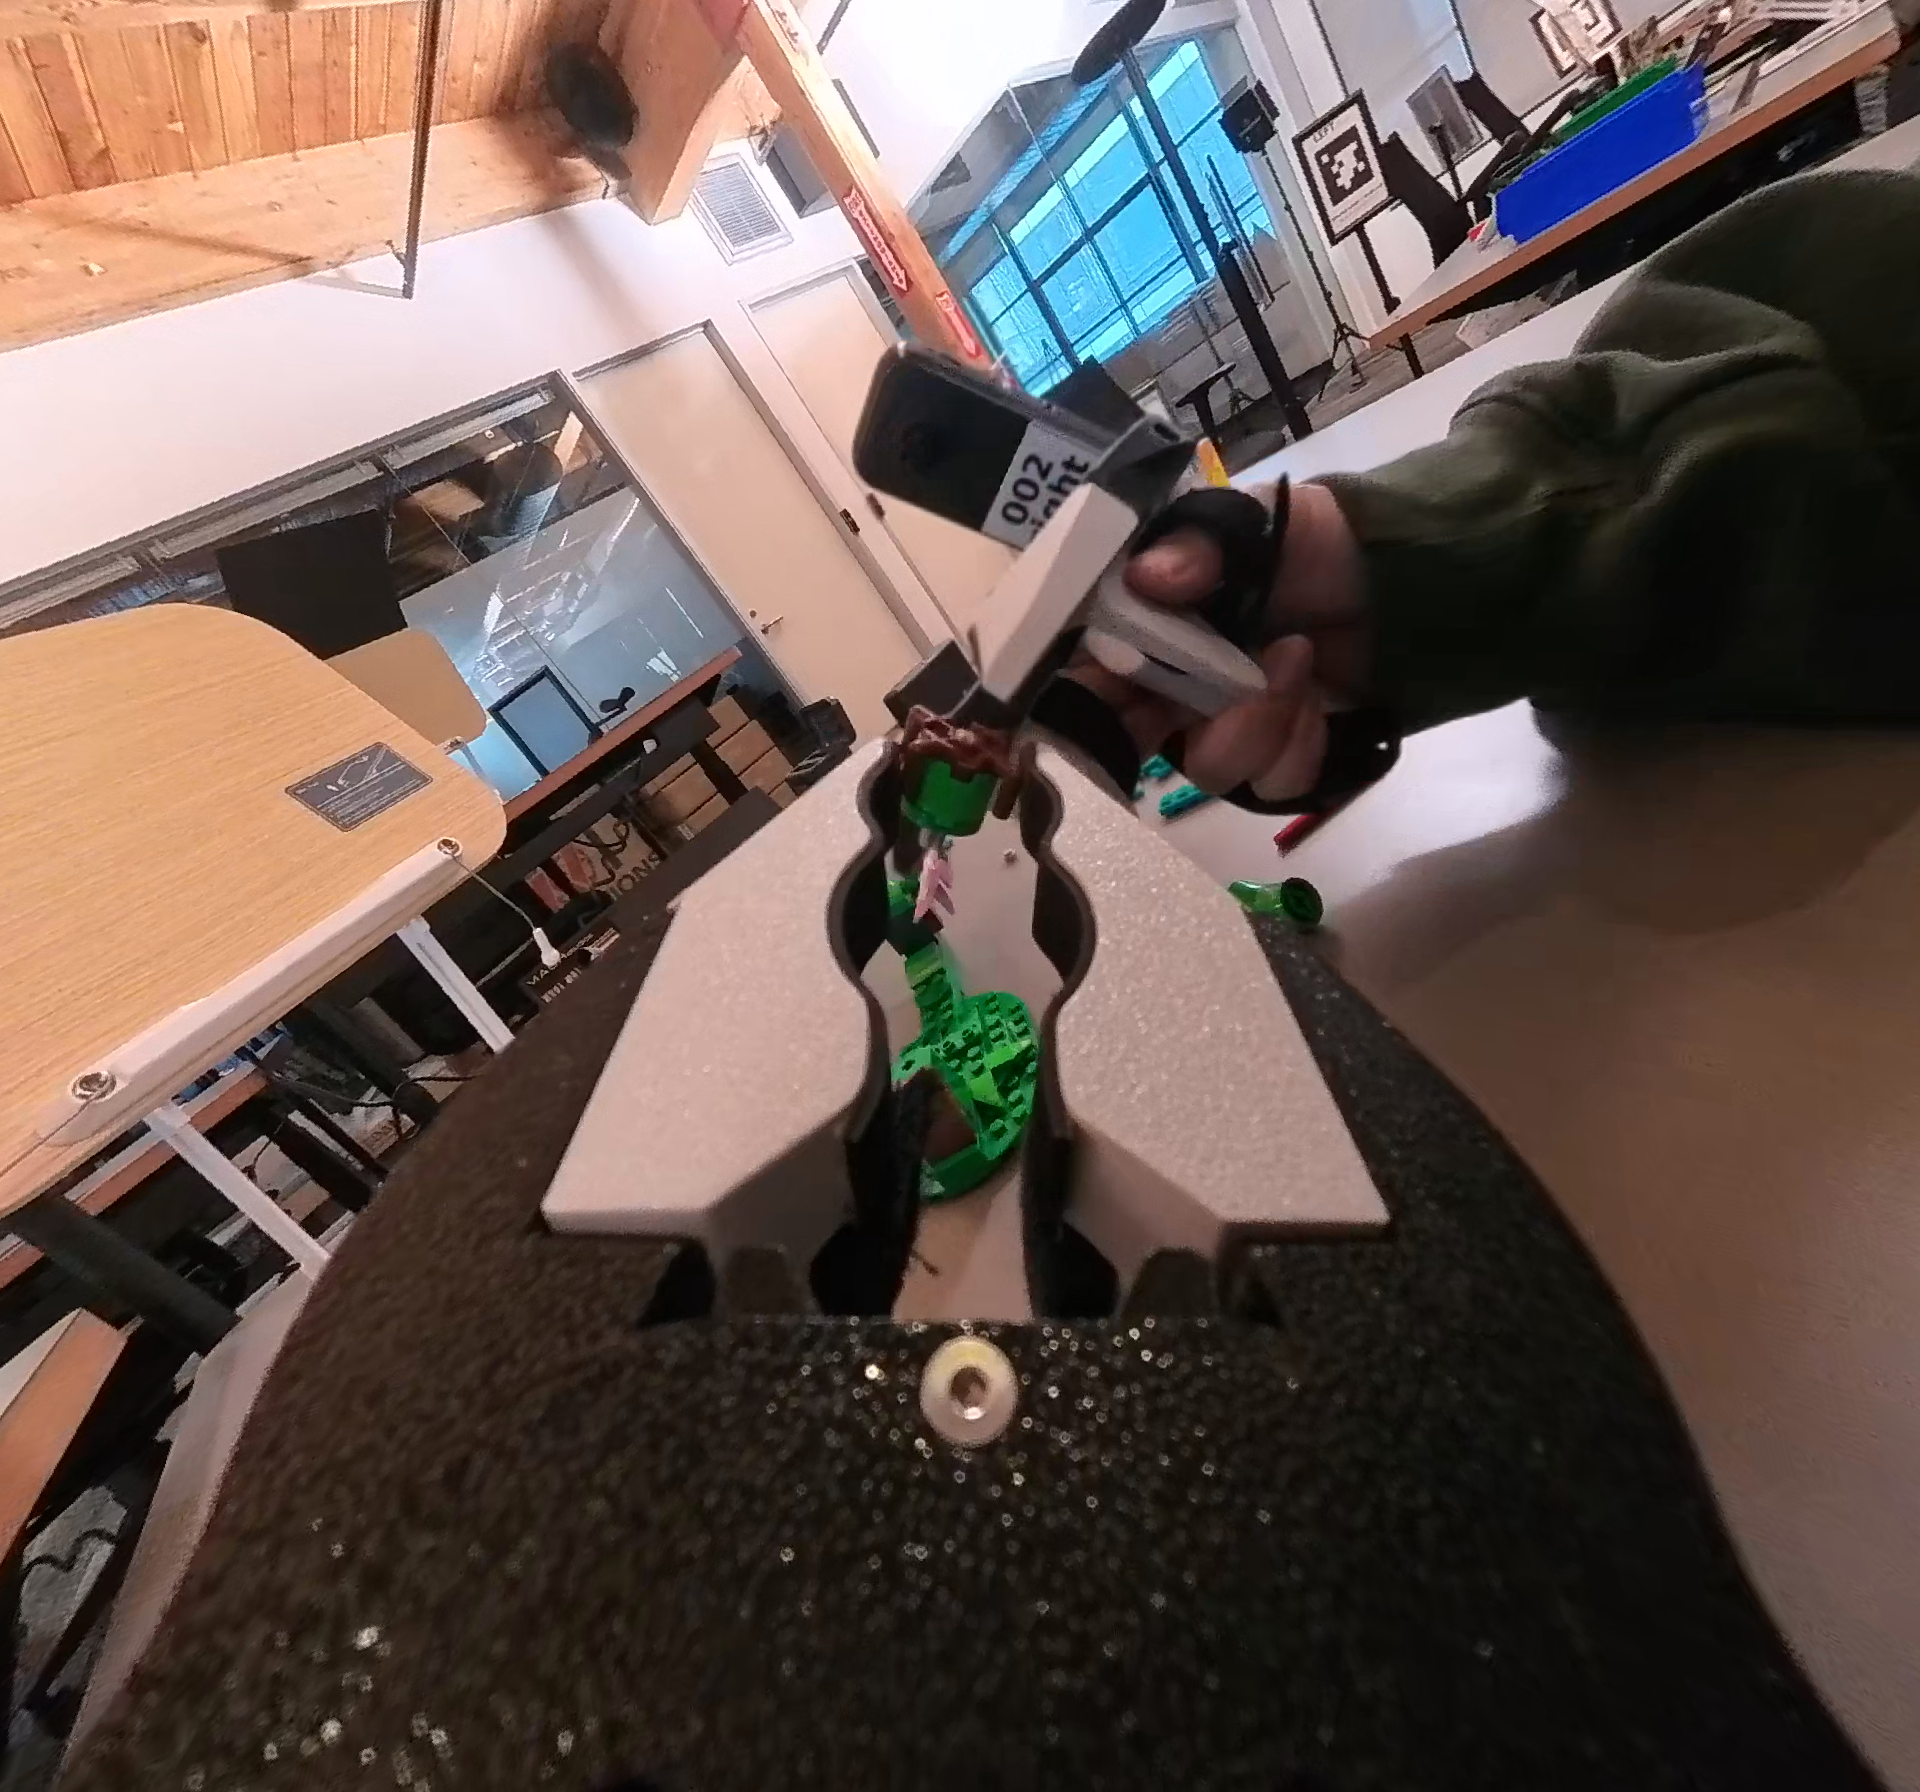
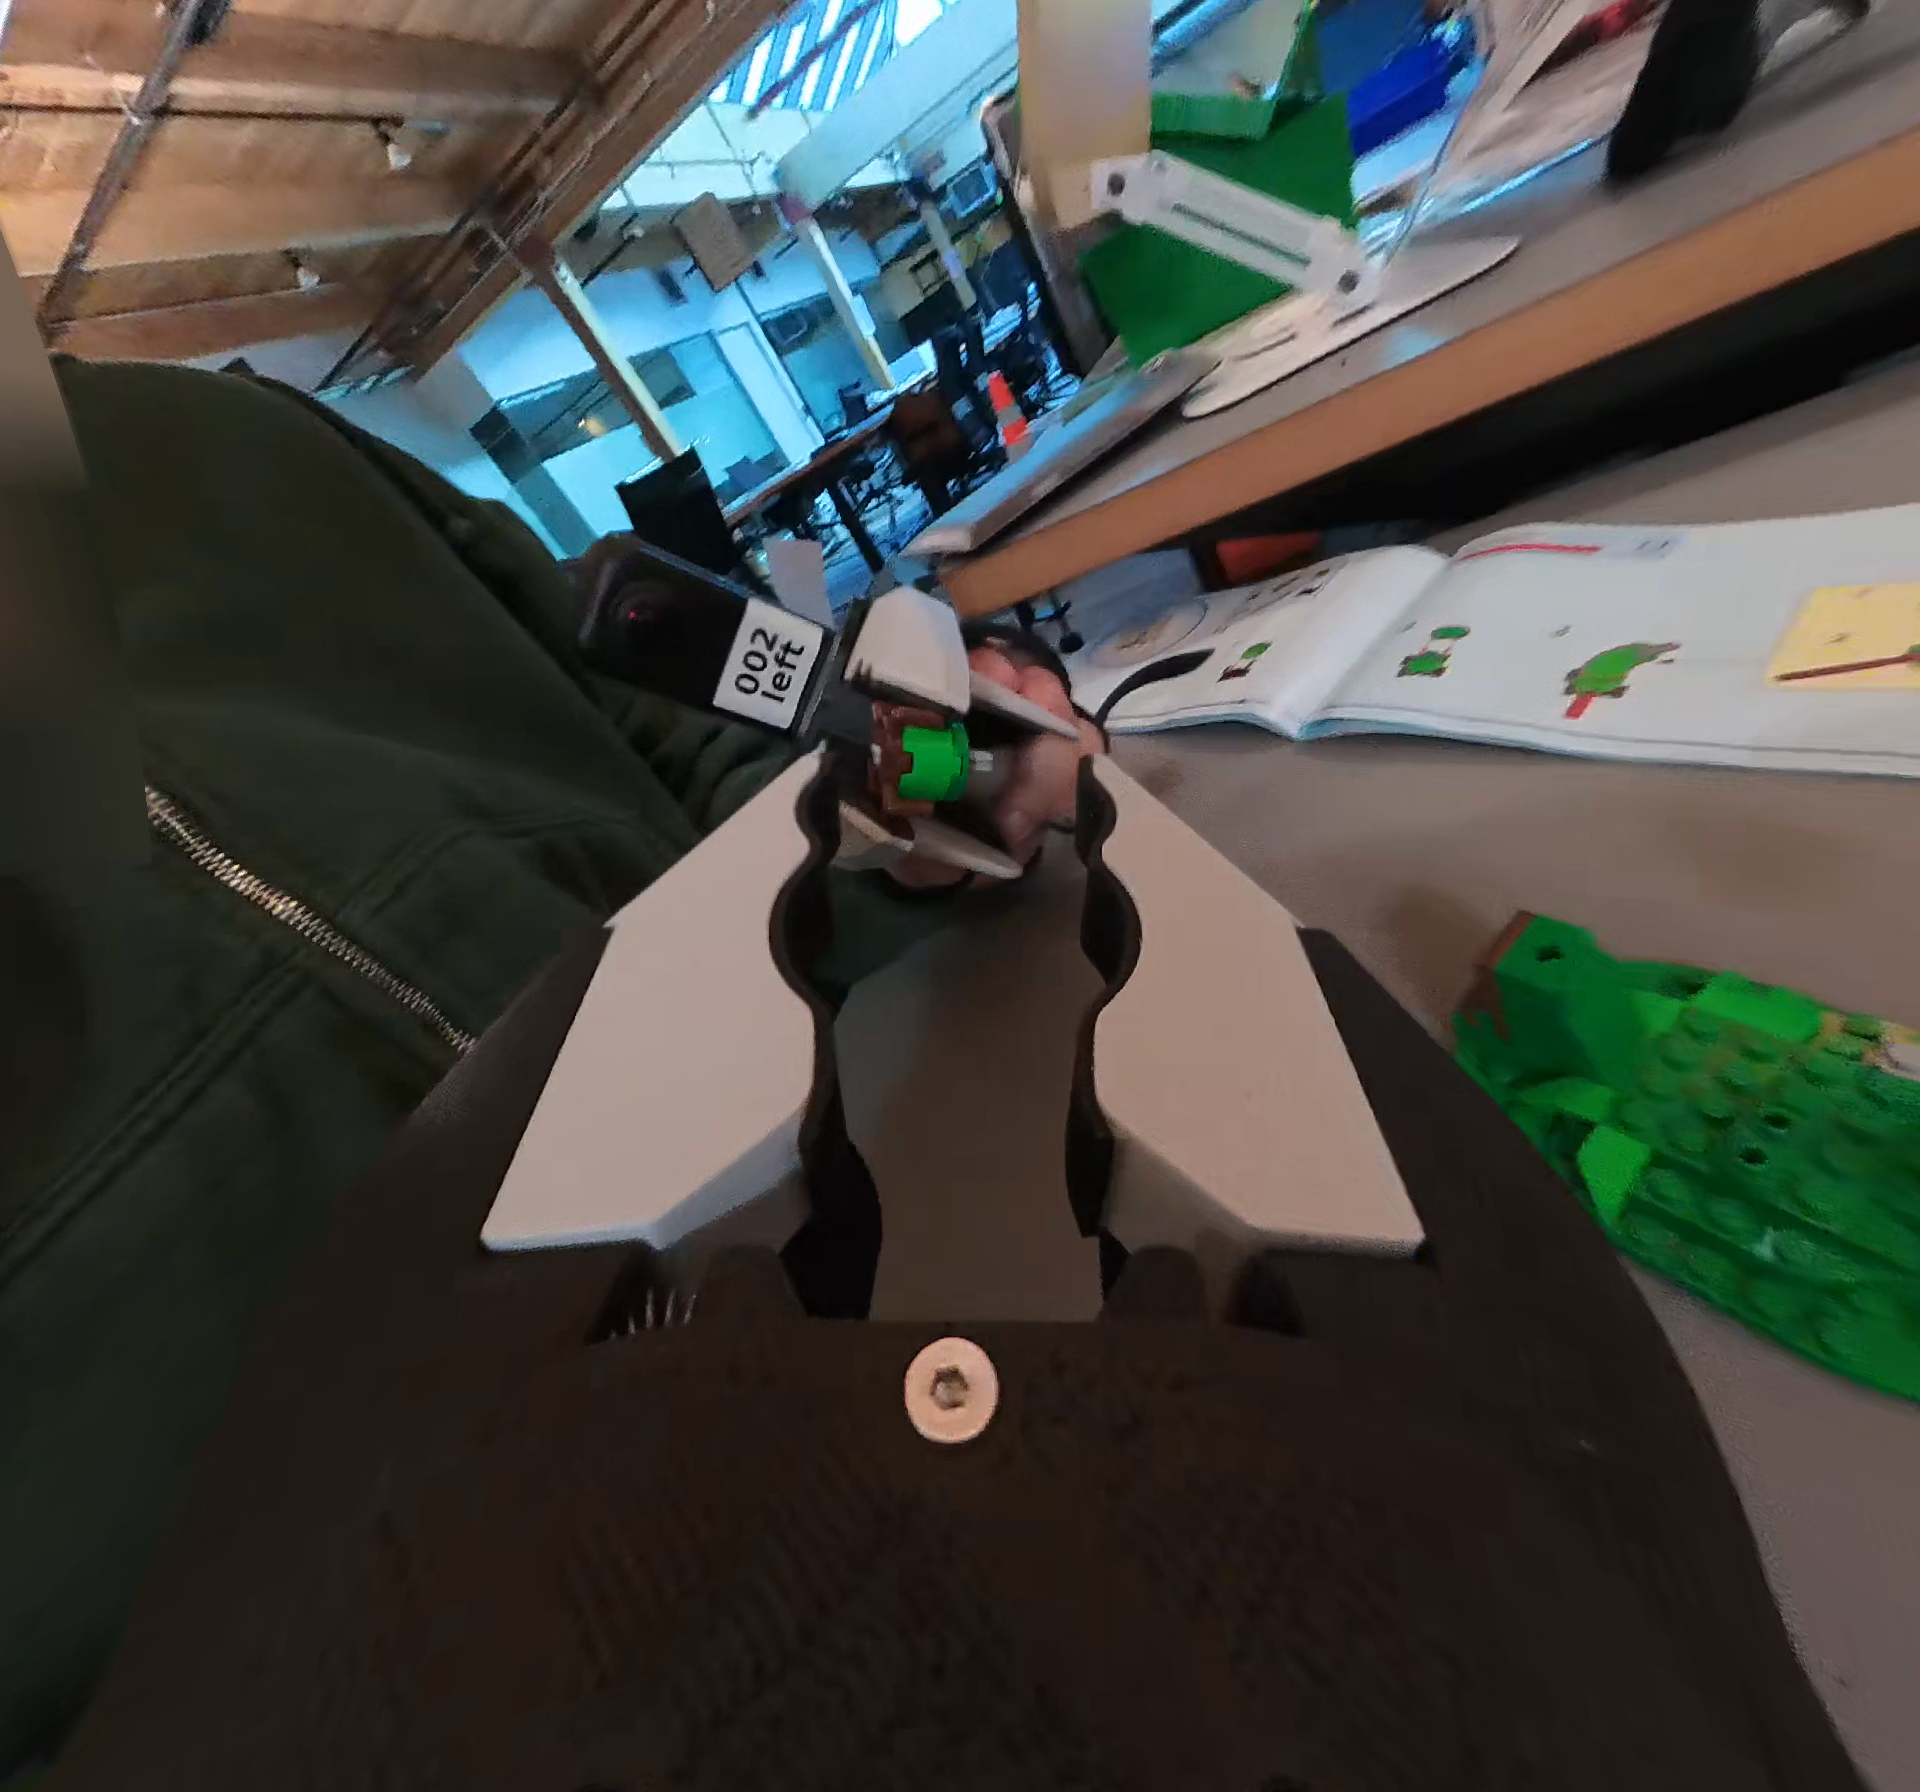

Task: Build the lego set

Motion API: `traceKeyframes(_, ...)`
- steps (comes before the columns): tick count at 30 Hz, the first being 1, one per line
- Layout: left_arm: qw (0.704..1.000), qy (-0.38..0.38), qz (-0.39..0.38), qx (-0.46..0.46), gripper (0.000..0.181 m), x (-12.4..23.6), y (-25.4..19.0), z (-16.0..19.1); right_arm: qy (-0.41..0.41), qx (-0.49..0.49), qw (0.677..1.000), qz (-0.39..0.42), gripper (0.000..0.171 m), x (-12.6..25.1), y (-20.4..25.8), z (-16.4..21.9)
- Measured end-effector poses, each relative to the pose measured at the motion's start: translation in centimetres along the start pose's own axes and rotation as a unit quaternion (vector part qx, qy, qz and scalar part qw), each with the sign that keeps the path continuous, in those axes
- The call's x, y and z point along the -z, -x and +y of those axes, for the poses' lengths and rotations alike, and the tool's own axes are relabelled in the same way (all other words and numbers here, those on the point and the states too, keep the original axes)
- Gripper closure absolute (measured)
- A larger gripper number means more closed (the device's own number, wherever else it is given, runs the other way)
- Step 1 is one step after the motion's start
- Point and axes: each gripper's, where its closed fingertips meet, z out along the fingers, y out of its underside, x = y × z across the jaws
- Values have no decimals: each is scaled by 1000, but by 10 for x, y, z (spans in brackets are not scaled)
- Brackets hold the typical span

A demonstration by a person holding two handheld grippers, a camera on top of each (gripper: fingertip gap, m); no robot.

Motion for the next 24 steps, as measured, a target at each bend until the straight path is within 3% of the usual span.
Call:
traceKeyframes(6, 1000, -4, 8, -2, 161, 0, -3, -1, 1, -9, 999, -36, 134, -3, 9, 2)
traceKeyframes(10, 1000, -16, 22, -4, 162, 0, -7, -4, 8, -2, 999, -45, 149, -4, 12, 5)
traceKeyframes(15, 999, -32, 6, 19, 154, 0, 0, -6, 3, 161, 986, 40, 149, 1, 5, -3)
traceKeyframes(18, 996, -50, -8, 76, 149, 3, 11, -7, 8, 324, 936, 133, 149, 10, -1, -13)
traceKeyframes(21, 981, -96, -25, 168, 150, 10, 29, -14, 54, 494, 837, 229, 149, 17, -9, -14)
traceKeyframes(24, 949, -106, -11, 298, 145, 12, 40, -6, 104, 586, 756, 271, 148, 14, -15, -8)
